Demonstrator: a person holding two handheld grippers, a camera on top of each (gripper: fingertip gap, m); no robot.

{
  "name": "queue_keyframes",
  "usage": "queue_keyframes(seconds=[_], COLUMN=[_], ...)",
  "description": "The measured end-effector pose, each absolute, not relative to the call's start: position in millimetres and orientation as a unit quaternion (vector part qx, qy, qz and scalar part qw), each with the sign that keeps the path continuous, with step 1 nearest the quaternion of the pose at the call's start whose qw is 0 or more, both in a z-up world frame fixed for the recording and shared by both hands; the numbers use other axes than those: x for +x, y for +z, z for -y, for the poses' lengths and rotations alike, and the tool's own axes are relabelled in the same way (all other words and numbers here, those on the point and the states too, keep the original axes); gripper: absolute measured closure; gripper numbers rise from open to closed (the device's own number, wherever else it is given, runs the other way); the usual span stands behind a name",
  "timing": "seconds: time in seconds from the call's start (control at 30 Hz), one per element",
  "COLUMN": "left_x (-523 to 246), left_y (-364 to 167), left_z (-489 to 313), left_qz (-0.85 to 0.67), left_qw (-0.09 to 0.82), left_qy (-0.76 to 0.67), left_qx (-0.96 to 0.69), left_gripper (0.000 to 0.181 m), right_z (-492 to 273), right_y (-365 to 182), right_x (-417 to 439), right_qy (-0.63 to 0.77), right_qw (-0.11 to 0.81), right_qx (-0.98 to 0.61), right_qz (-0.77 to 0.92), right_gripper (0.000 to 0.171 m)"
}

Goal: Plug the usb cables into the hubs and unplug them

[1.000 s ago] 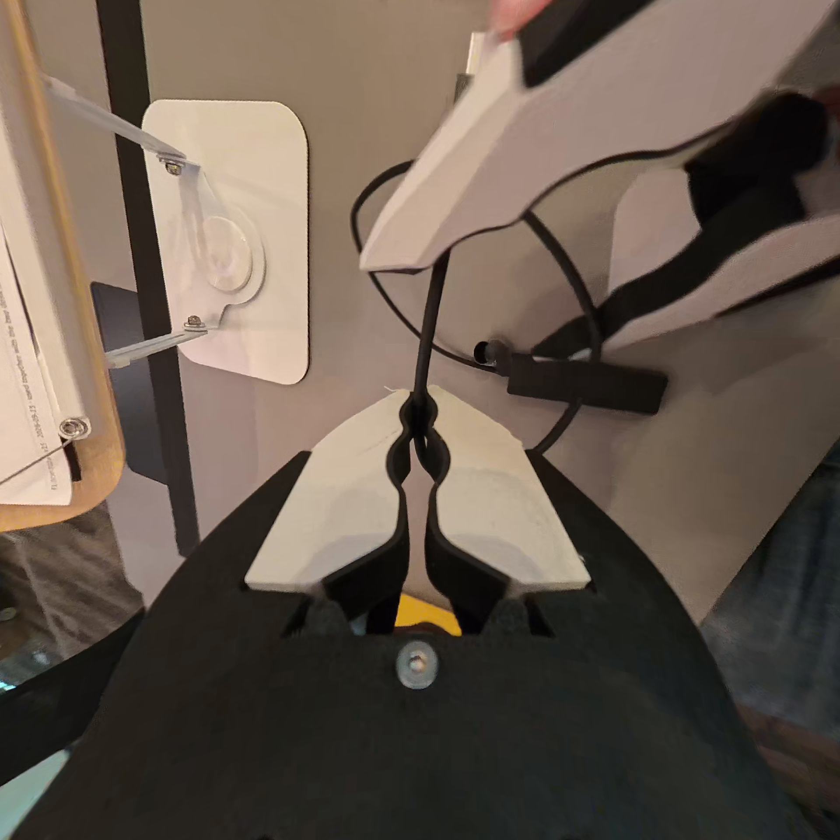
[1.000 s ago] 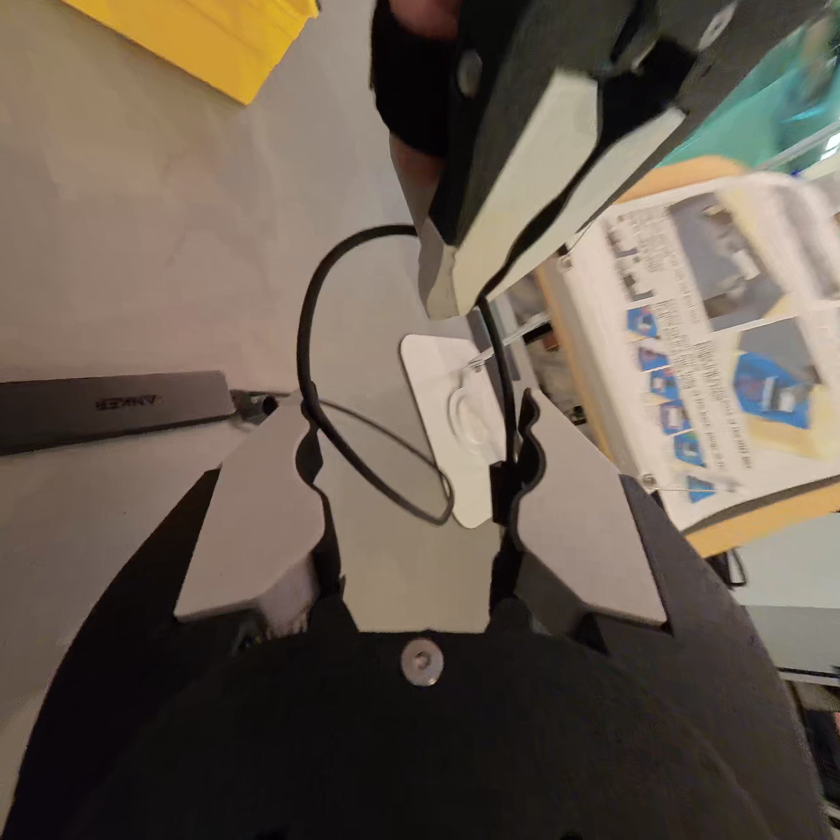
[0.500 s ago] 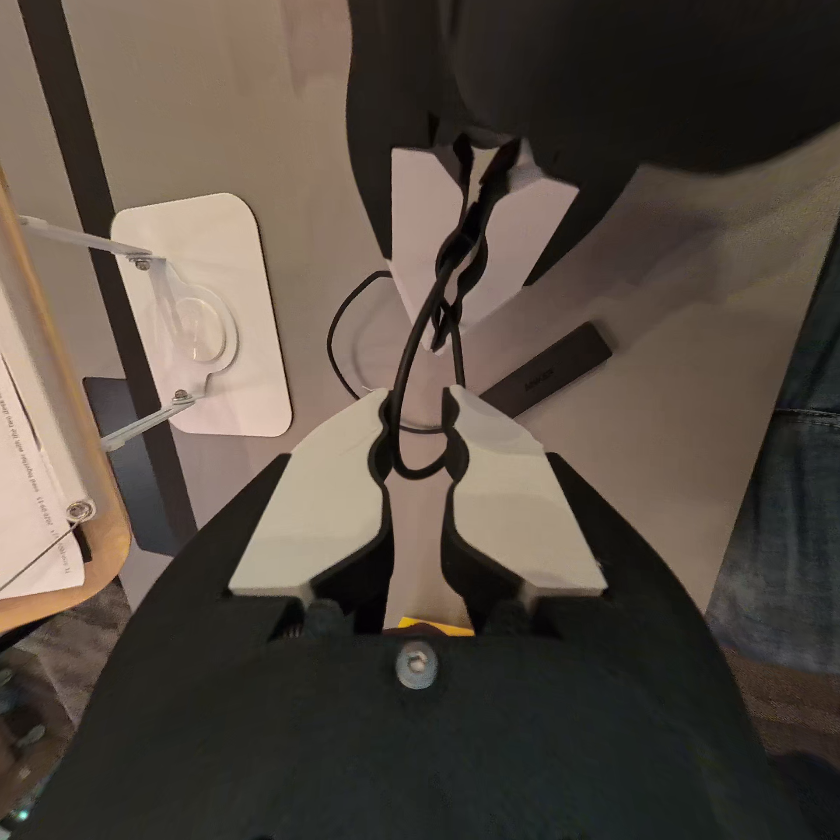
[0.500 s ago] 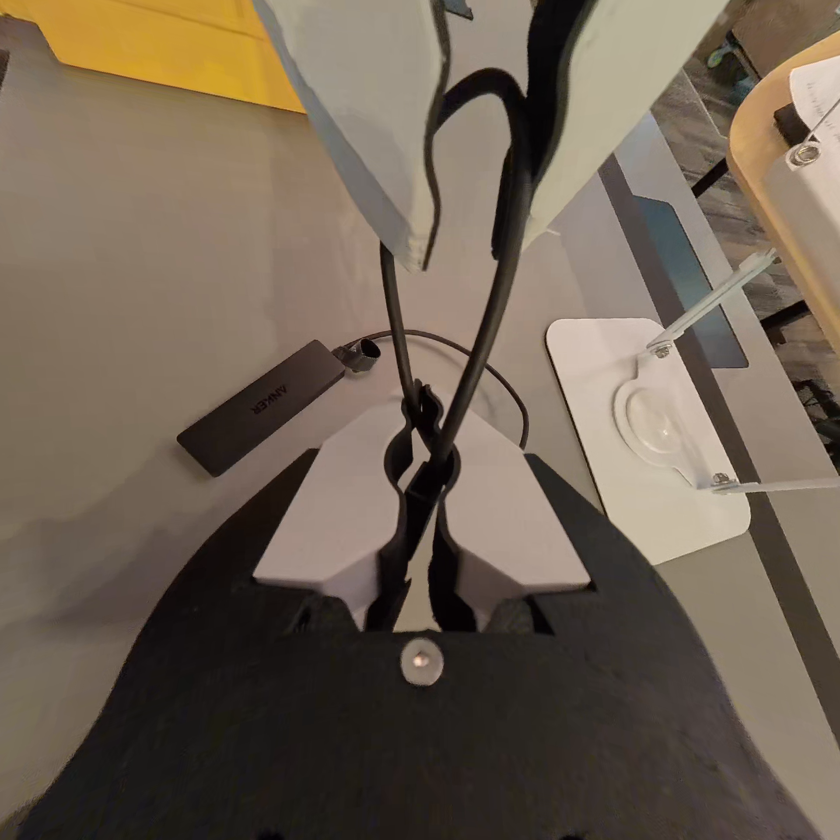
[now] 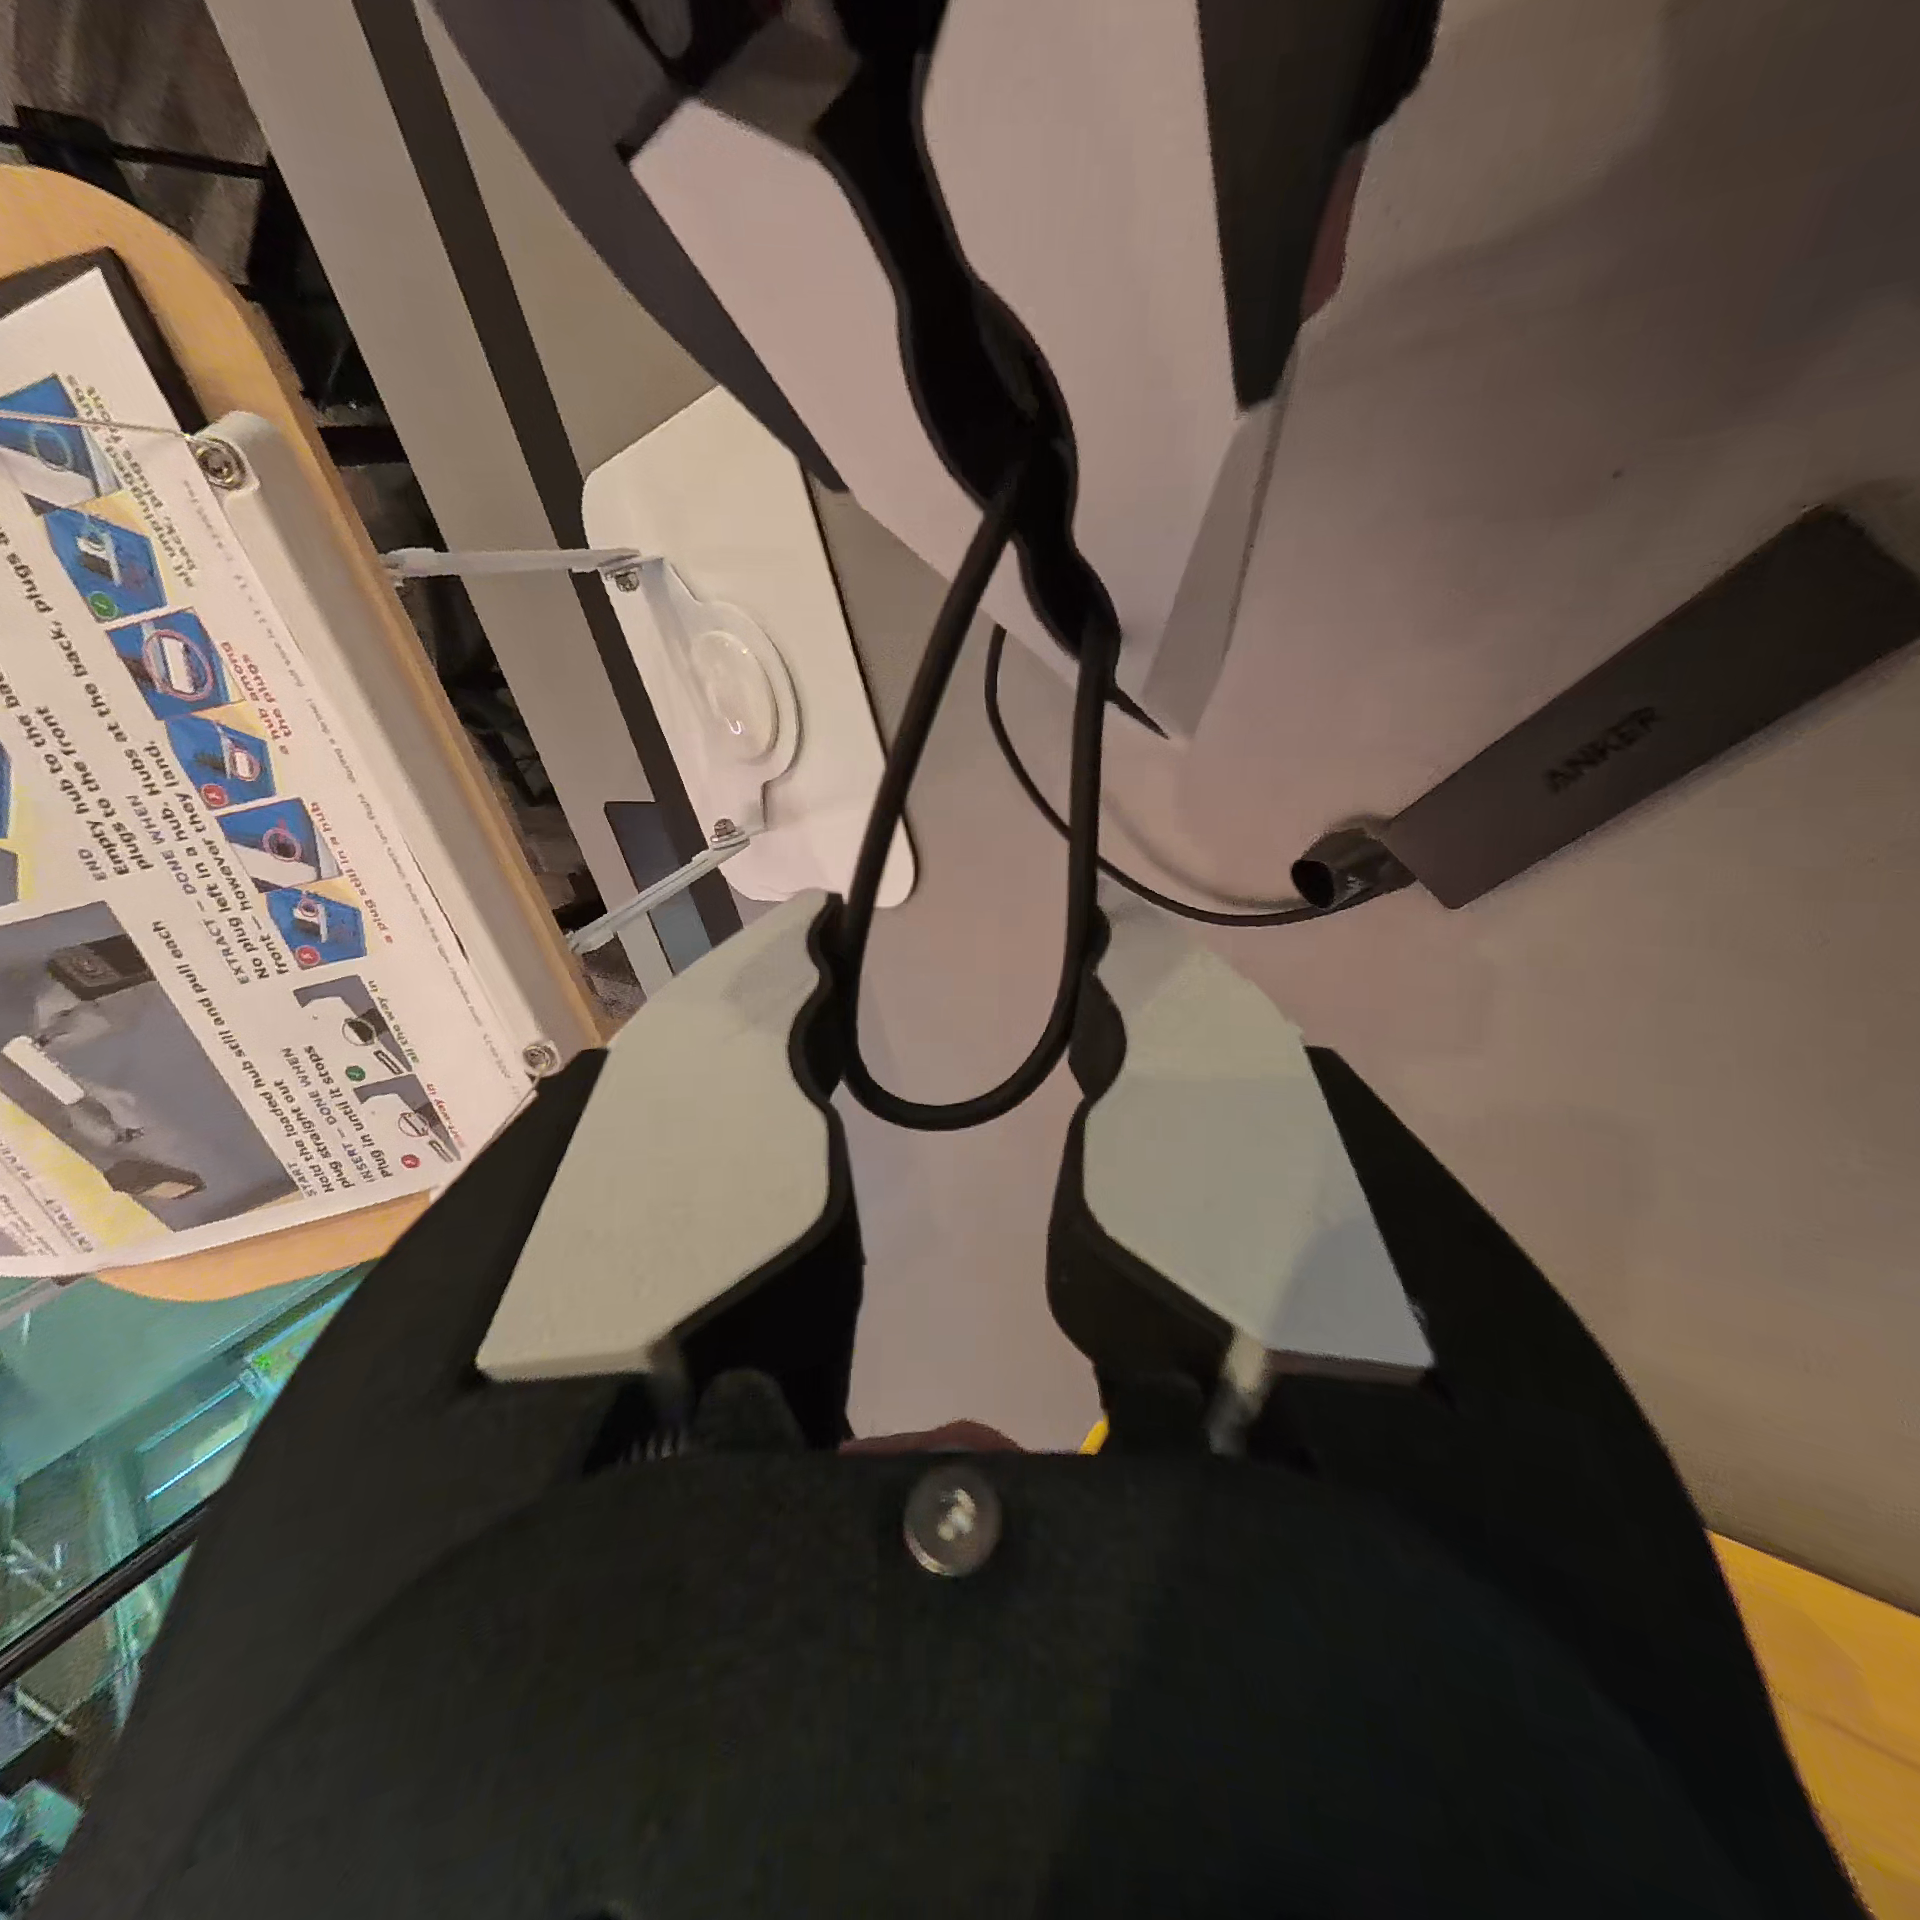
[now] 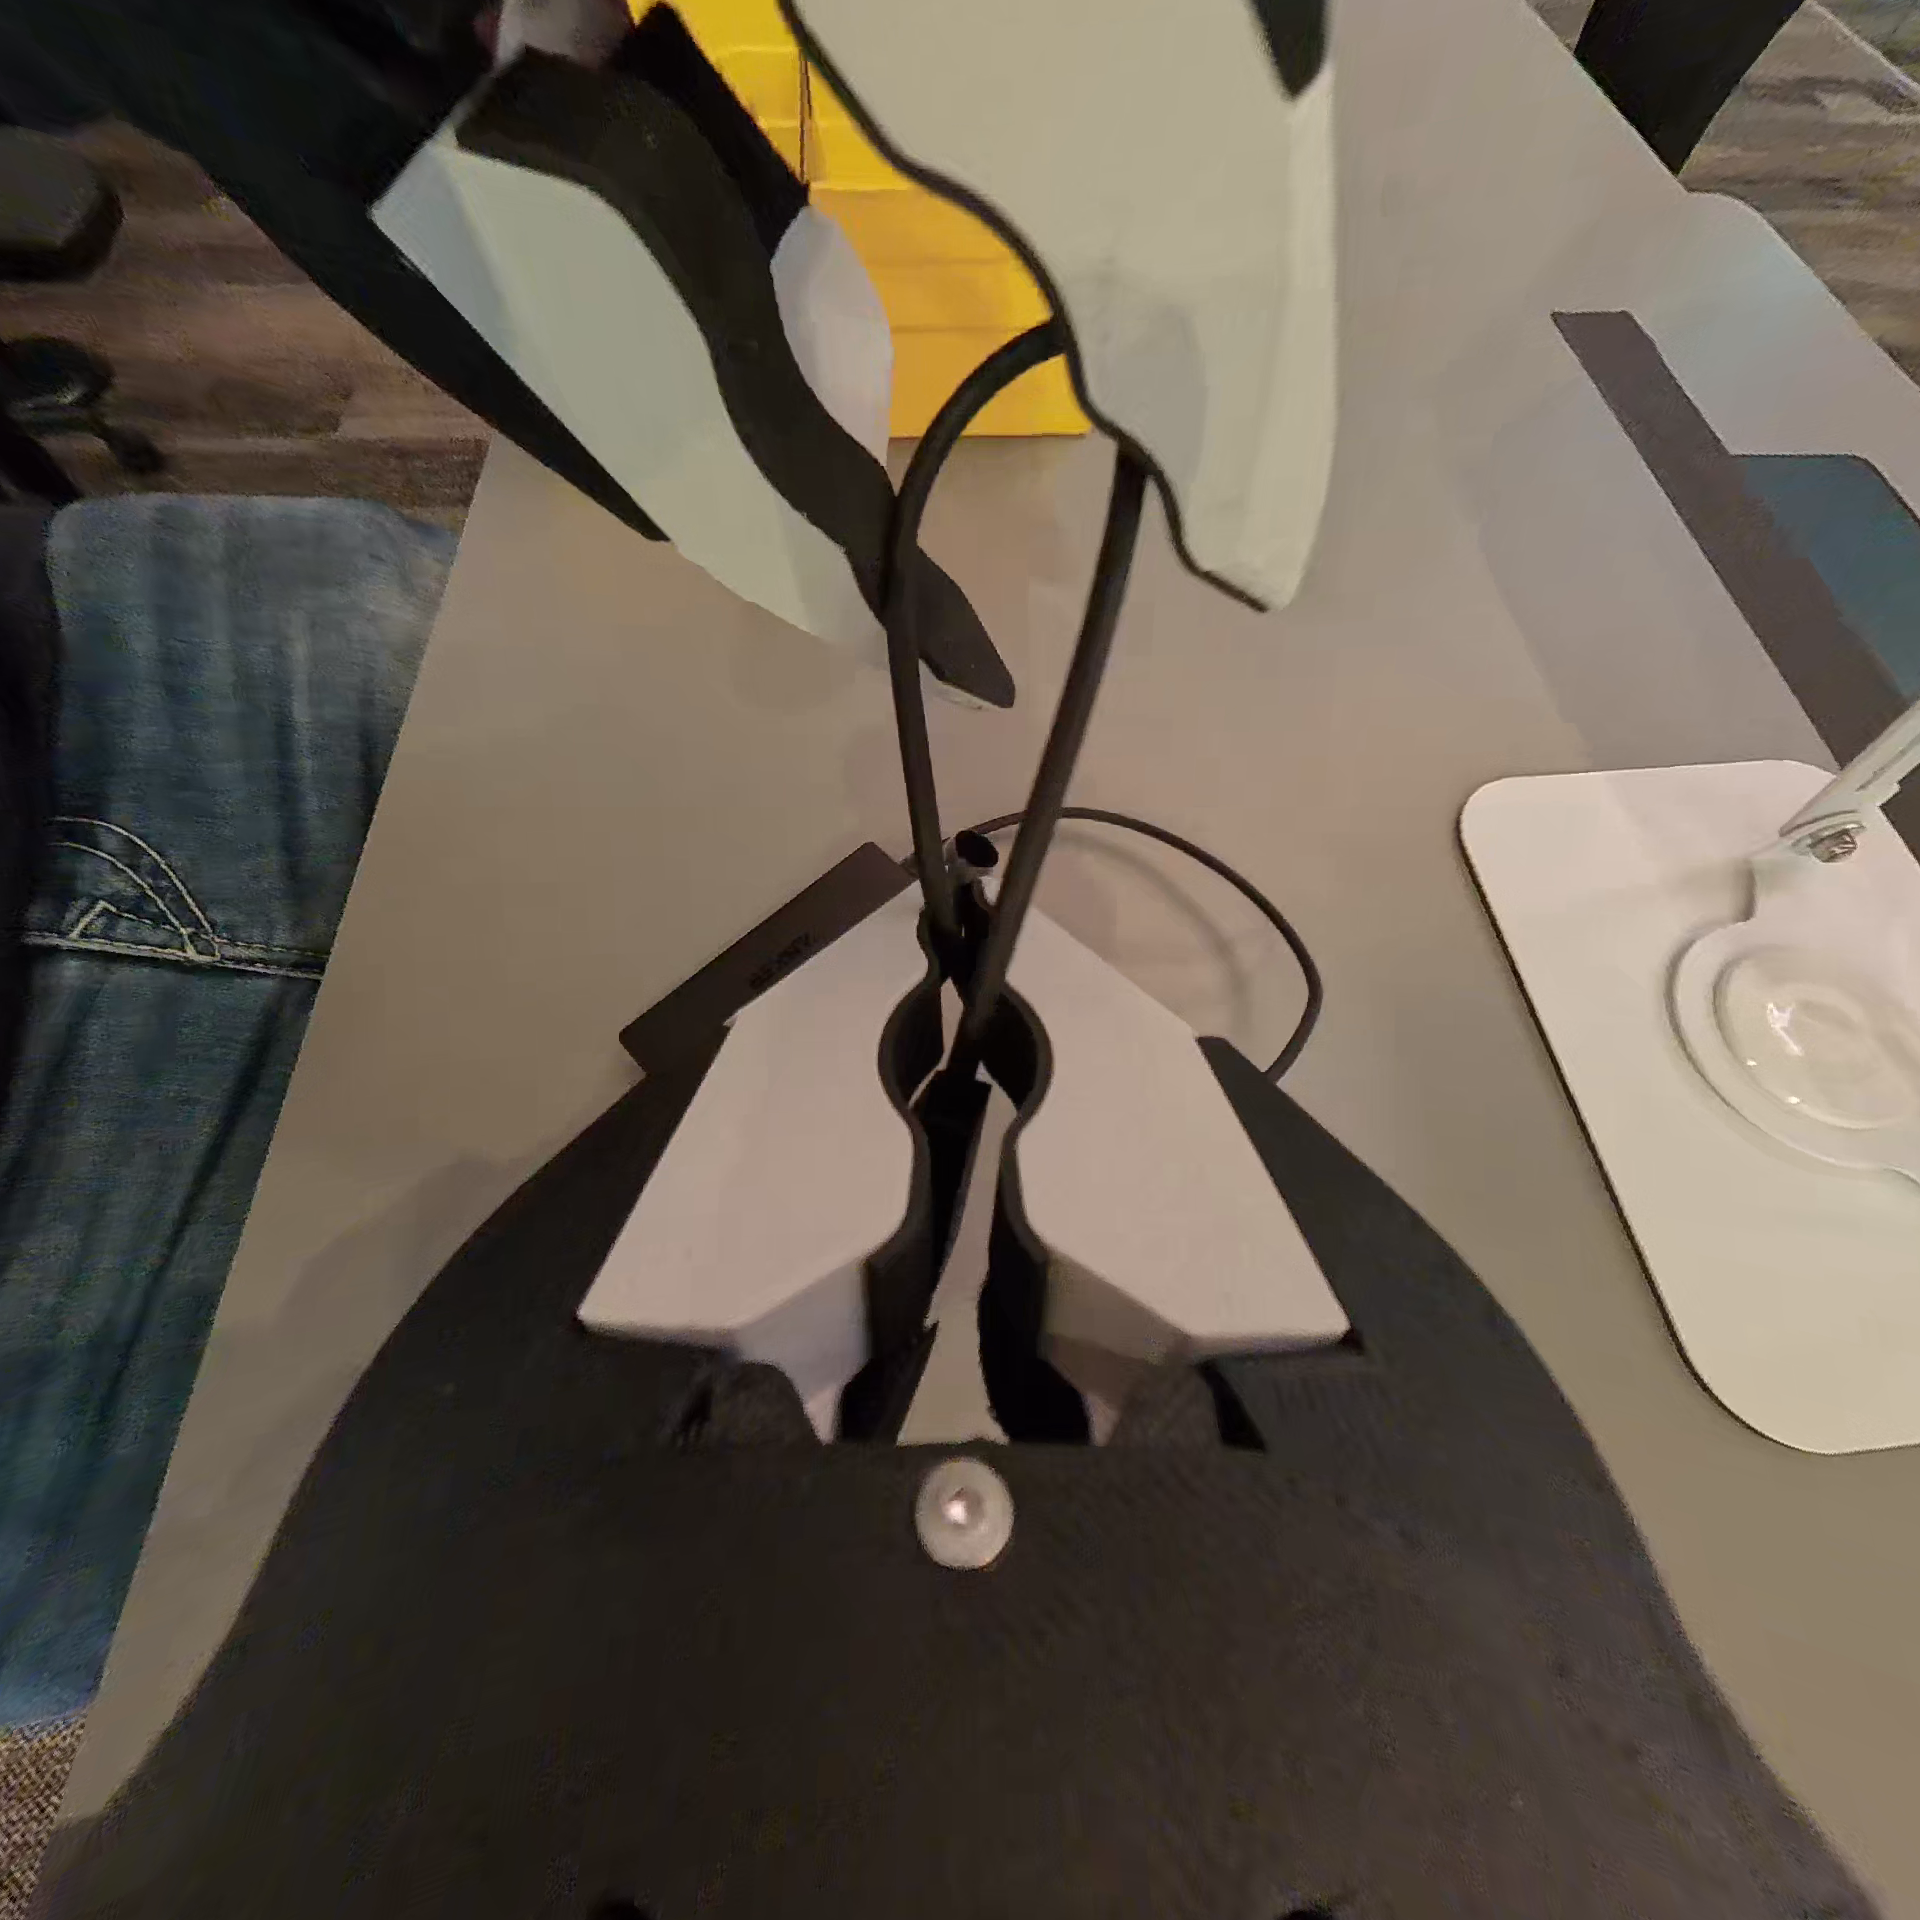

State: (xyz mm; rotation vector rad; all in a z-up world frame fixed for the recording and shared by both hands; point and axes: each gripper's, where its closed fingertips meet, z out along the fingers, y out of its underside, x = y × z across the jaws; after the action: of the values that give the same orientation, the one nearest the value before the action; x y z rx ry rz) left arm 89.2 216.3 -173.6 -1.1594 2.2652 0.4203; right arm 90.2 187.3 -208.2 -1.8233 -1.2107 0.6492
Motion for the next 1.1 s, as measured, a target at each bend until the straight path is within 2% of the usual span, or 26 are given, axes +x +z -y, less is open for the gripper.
queue_keyframes(seconds=[0.23, 0.3, 0.37, 0.47, 0.6, 0.8, 0.87, 0.9, 1.0, 1.1], left_x=[82.9, 80.8, 77.1, 72.6, 71.7, 76.3, 75.2, 75.0, 76.3, 77.4], left_y=[-180.1, -183.6, -184.8, -185.4, -183.3, -185.6, -185.4, -184.5, -179.4, -175.7], left_z=[-209.9, -209.1, -210.7, -212.0, -215.0, -212.7, -211.0, -209.6, -207.4, -208.5], left_qz=[-0.846, -0.849, -0.847, -0.847, -0.843, -0.842, -0.841, -0.841, -0.840, -0.837], left_qw=[0.264, 0.248, 0.230, 0.202, 0.178, 0.144, 0.133, 0.131, 0.132, 0.132], left_qy=[0.120, 0.095, 0.081, 0.065, 0.072, 0.086, 0.078, 0.072, 0.056, 0.049], left_qx=[-0.447, -0.457, -0.472, -0.487, -0.502, -0.514, -0.519, -0.520, -0.524, -0.529], left_gripper=[0.168, 0.171, 0.173, 0.175, 0.175, 0.175, 0.175, 0.175, 0.175, 0.175], right_z=[-188.3, -187.1, -188.6, -185.9, -175.0, -189.3, -194.5, -195.8, -198.7, -210.0], right_y=[-196.6, -193.5, -189.8, -177.6, -161.6, -167.1, -167.7, -167.2, -171.1, -186.0], right_x=[92.7, 94.3, 100.3, 110.2, 115.2, 92.0, 85.6, 82.9, 77.5, 85.4], right_qy=[0.244, 0.243, 0.230, 0.208, 0.144, 0.135, 0.168, 0.181, 0.240, 0.206], right_qw=[0.424, 0.425, 0.431, 0.448, 0.459, 0.456, 0.467, 0.476, 0.482, 0.484], right_qx=[-0.728, -0.726, -0.730, -0.723, -0.714, -0.725, -0.721, -0.714, -0.710, -0.725], right_qz=[0.479, 0.482, 0.478, 0.483, 0.508, 0.499, 0.484, 0.482, 0.455, 0.444], right_gripper=[0.170, 0.162, 0.144, 0.129, 0.124, 0.139, 0.160, 0.163, 0.157, 0.151])
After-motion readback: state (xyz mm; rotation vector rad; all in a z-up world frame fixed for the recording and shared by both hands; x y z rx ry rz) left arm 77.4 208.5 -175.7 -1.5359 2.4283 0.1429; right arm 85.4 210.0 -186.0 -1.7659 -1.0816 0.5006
